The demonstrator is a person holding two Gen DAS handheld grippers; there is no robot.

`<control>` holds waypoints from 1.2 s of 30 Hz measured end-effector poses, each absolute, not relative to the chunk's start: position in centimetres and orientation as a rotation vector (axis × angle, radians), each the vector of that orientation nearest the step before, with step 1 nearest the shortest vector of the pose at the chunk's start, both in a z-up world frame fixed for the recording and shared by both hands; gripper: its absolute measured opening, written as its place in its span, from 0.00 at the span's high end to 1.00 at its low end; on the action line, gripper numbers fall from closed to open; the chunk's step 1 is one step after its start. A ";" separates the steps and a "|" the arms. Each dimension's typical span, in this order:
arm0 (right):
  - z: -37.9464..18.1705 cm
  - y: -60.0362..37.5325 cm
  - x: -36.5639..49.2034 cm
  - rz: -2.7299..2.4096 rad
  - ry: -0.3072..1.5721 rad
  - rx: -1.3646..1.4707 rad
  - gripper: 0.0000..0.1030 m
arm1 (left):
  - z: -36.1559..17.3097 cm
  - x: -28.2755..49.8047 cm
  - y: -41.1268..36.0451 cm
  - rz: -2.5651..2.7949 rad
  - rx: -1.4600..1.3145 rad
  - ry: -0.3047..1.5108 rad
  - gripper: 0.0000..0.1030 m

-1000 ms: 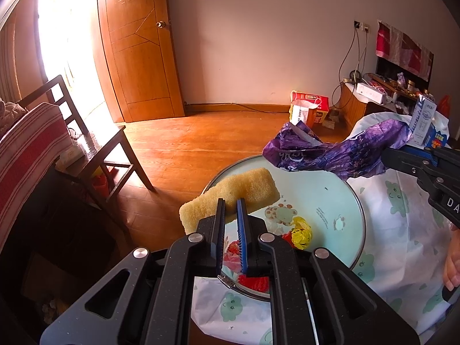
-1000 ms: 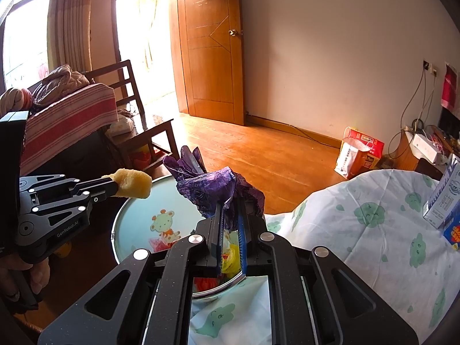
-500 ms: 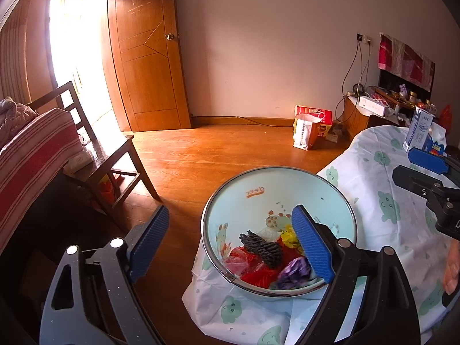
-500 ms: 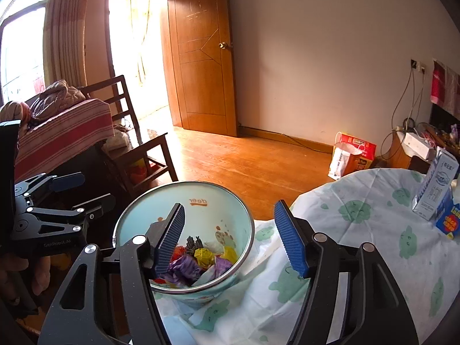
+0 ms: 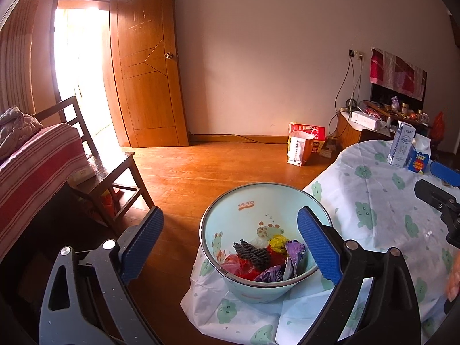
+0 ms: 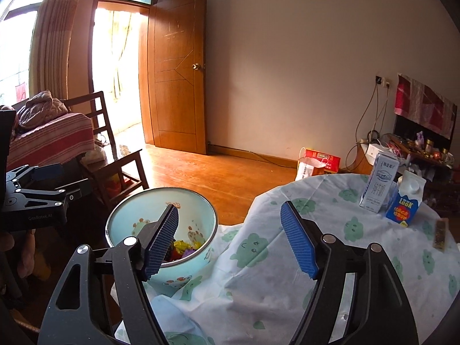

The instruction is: Collect trash

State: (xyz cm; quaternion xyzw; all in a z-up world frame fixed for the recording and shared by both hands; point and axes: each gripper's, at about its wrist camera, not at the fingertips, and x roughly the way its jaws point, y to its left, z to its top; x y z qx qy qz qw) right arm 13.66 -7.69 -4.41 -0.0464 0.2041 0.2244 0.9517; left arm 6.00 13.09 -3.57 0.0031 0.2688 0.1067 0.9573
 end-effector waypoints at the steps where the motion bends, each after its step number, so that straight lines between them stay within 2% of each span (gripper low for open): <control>1: -4.3 -8.0 13.6 0.455 0.412 -0.089 0.29 | -3.5 5.9 13.0 0.216 0.007 0.542 0.11; 9: -3.8 -8.4 13.1 0.441 0.404 -0.082 0.27 | -3.1 5.6 13.0 0.219 0.001 0.535 0.06; 36: -3.8 -8.4 12.8 0.439 0.399 -0.082 0.24 | -2.9 5.4 13.3 0.221 0.000 0.528 0.06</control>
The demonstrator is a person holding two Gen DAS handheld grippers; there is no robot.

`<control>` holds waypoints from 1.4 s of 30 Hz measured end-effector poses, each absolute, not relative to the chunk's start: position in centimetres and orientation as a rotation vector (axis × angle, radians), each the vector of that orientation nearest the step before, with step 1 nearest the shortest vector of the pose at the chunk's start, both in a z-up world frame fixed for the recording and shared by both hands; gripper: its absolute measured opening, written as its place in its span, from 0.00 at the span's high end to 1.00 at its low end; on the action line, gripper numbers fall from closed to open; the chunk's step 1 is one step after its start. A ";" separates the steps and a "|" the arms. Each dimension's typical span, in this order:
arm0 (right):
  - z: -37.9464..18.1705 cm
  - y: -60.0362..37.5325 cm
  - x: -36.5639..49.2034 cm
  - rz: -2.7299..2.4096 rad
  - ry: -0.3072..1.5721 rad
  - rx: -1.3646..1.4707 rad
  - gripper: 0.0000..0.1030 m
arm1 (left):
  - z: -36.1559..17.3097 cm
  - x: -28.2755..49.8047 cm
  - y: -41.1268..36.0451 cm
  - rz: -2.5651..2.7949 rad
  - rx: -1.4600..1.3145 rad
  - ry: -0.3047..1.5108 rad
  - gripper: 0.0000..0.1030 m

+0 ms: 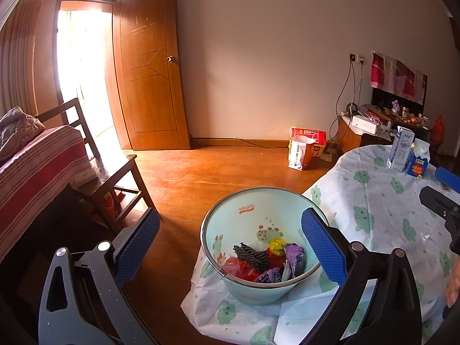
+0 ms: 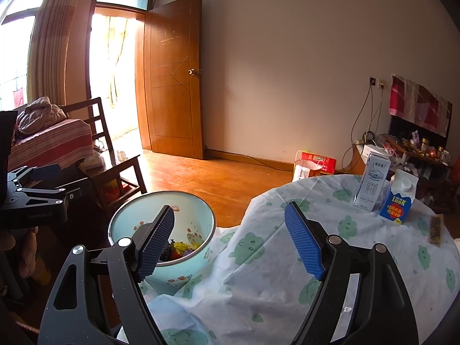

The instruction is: Collect trash

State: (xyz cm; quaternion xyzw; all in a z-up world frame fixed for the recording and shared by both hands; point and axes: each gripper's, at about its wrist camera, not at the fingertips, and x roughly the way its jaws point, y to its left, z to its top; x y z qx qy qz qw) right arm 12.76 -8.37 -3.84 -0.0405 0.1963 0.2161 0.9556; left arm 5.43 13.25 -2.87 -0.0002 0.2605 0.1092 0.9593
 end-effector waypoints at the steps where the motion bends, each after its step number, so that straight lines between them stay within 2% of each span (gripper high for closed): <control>1: -3.8 -8.4 12.8 0.439 0.398 -0.082 0.24 | -2.9 5.4 13.2 0.221 0.001 0.529 0.06; 42: -4.0 -7.4 11.9 0.442 0.388 -0.109 0.20 | -3.8 6.1 12.9 0.226 -0.004 0.562 0.06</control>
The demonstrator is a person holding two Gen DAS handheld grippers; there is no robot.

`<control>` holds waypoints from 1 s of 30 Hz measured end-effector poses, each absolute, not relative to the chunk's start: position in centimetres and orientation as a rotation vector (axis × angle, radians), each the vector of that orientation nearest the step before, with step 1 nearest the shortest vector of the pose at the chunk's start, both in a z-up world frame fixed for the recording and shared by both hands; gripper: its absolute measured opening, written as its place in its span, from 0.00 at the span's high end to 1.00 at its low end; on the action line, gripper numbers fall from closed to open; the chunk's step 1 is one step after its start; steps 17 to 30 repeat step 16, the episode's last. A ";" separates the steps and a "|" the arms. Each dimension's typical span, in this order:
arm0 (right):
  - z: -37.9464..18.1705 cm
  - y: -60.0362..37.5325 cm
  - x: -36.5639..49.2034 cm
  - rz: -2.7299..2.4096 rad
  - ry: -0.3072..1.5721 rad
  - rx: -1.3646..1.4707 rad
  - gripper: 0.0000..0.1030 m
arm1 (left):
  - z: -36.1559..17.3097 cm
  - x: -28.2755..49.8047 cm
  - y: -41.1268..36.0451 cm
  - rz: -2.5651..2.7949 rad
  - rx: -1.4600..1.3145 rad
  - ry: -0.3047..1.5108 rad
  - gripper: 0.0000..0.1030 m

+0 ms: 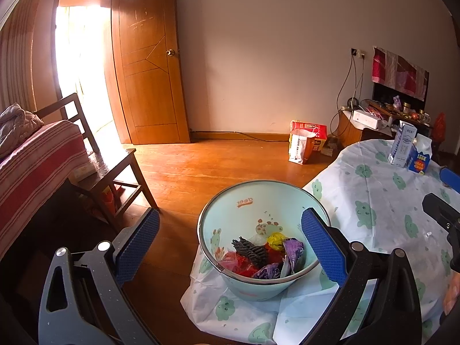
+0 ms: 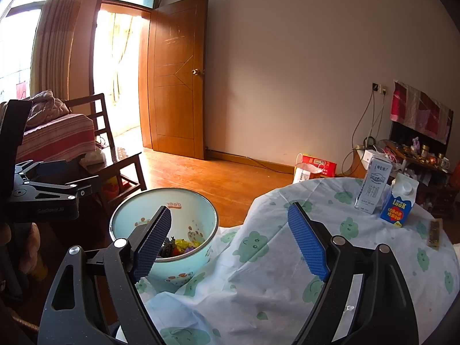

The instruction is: Collect trash

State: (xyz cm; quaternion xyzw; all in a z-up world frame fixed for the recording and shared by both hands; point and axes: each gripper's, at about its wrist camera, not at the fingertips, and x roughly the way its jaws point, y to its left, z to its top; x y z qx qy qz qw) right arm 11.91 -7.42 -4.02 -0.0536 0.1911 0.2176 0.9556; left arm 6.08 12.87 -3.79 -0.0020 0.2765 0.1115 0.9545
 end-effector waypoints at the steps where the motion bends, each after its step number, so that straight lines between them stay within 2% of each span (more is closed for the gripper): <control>1: -4.1 -7.4 11.9 0.441 0.388 -0.109 0.20 | -3.7 6.1 12.9 0.227 -0.004 0.560 0.06; 11: -4.2 -8.5 12.2 0.405 0.383 -0.120 0.19 | -4.0 6.3 13.0 0.225 -0.009 0.577 0.06; 16: -5.3 -14.3 15.1 0.262 0.463 -0.098 0.16 | -4.1 6.3 13.0 0.227 -0.007 0.574 0.06; 30: -5.3 -14.3 15.1 0.262 0.463 -0.098 0.16 | -4.1 6.3 13.0 0.227 -0.007 0.574 0.06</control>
